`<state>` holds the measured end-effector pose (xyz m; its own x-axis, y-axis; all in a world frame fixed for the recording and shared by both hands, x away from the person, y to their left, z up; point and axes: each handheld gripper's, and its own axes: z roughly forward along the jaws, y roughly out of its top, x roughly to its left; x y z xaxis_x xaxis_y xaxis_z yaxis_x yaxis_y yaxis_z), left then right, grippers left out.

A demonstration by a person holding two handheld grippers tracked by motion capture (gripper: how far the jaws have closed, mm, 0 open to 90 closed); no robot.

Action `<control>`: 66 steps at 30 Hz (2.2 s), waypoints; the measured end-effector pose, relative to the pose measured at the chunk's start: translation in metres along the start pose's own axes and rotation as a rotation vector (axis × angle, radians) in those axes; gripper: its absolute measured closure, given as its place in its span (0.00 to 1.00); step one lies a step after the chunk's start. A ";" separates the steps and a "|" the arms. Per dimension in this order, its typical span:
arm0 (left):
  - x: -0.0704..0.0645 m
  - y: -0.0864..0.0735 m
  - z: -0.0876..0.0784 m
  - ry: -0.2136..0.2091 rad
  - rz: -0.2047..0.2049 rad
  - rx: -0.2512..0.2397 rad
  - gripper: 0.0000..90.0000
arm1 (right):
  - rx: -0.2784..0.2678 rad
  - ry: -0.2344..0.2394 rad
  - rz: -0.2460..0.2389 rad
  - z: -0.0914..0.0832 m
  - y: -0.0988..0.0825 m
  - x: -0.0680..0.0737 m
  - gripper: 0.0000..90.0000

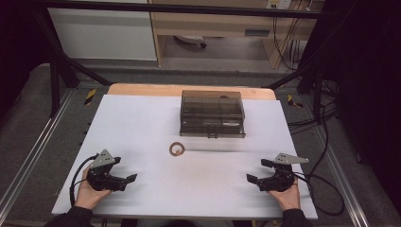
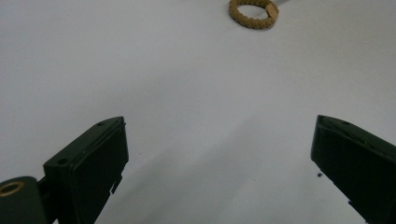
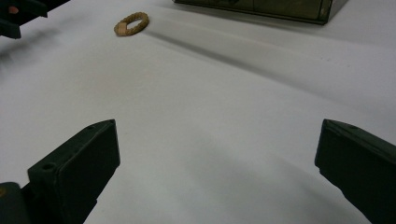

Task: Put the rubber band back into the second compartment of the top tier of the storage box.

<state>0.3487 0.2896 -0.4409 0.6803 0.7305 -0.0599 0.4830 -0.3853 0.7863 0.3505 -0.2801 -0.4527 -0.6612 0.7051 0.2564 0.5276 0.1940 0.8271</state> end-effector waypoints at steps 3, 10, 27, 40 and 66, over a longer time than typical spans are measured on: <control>-0.001 0.001 0.000 0.001 -0.002 0.000 0.04 | 0.001 0.002 -0.005 0.000 0.000 0.000 0.01; -0.002 0.003 0.002 0.002 0.000 -0.001 0.04 | 0.003 0.001 -0.006 0.001 0.000 0.000 0.01; -0.010 0.012 0.014 -0.008 -0.005 0.017 0.04 | 0.010 -0.001 -0.014 0.001 0.000 0.000 0.01; -0.019 0.019 0.021 -0.020 -0.008 0.019 0.04 | 0.012 -0.006 -0.015 0.001 0.000 0.000 0.01; -0.026 0.050 0.030 -0.028 -0.024 0.016 0.04 | 0.023 -0.018 -0.031 0.001 0.001 0.001 0.01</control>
<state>0.3713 0.2345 -0.4187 0.6836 0.7235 -0.0963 0.5078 -0.3767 0.7748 0.3509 -0.2787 -0.4521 -0.6676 0.7106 0.2221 0.5193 0.2307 0.8228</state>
